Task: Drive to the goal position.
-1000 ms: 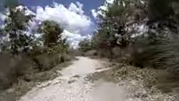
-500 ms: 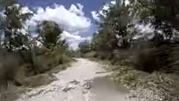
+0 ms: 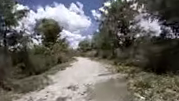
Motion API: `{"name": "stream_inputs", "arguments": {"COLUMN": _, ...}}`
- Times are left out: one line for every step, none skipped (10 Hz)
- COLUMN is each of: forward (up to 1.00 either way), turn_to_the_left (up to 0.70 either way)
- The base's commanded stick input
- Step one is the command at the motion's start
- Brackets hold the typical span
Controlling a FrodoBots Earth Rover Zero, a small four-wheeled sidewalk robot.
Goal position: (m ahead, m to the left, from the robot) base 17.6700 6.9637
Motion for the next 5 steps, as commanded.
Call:
{"name": "stream_inputs", "arguments": {"forward": 0.7, "turn_to_the_left": 0.0}}
{"name": "stream_inputs", "arguments": {"forward": 0.7, "turn_to_the_left": 0.0}}
{"name": "stream_inputs", "arguments": {"forward": 0.7, "turn_to_the_left": 0.0}}
{"name": "stream_inputs", "arguments": {"forward": 0.7, "turn_to_the_left": 0.0}}
{"name": "stream_inputs", "arguments": {"forward": 0.7, "turn_to_the_left": 0.0}}
